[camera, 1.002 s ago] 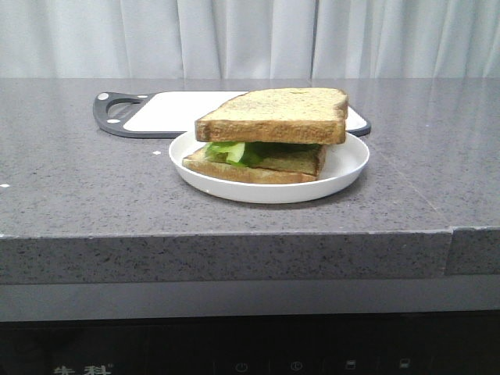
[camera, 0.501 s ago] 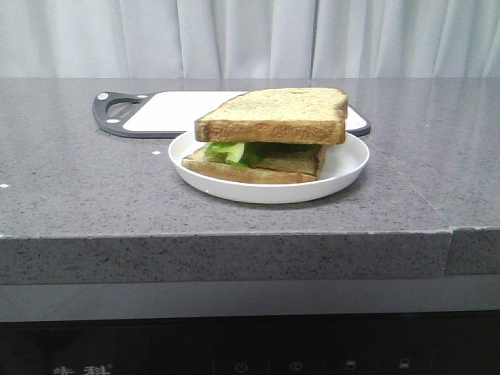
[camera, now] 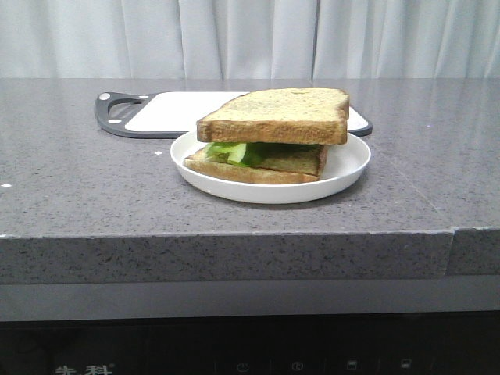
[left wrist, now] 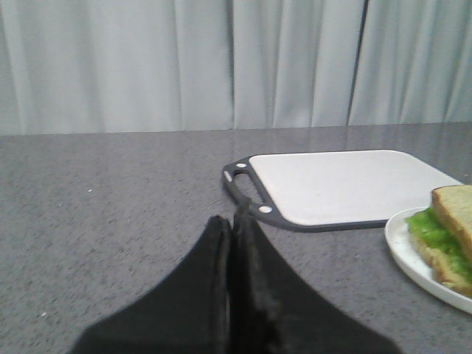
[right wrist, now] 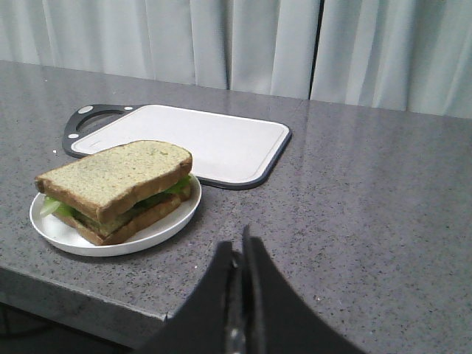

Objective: Left arm grabs bread, right arm adds lettuce

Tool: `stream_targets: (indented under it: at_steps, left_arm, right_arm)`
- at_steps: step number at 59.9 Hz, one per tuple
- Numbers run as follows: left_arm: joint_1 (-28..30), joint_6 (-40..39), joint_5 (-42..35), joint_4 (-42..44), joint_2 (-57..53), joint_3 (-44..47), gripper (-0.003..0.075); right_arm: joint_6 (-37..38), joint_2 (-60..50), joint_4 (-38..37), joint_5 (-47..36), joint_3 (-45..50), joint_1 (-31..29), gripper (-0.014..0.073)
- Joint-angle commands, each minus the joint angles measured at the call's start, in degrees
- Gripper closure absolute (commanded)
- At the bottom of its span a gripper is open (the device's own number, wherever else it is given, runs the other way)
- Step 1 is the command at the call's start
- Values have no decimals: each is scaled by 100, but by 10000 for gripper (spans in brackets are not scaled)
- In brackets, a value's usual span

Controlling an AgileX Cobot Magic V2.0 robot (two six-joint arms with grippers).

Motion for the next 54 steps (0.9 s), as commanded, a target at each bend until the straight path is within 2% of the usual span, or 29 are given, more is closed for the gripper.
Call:
stream_targets:
  at_steps: [1, 10, 16, 23, 54]
  left_arm:
    - [344, -95, -514, 38, -223, 227, 741]
    - [918, -95, -514, 2, -788, 907, 741]
    - [1090, -106, -692, -1, -1021, 1268, 741]
    - [1103, -106, -1068, -1, -1016, 1578, 741]
    - [1103, -106, -924, -26, -1005, 1567, 741]
  right_arm:
    - [-16, -61, -40, -402, -135, -35, 654]
    - [-16, -61, -40, -402, -135, -35, 654]
    - [-16, -61, -40, -402, -135, -35, 654]
    - [-16, -61, -40, -394, -135, -35, 654]
    - [-16, -61, -40, -400, -135, -35, 654]
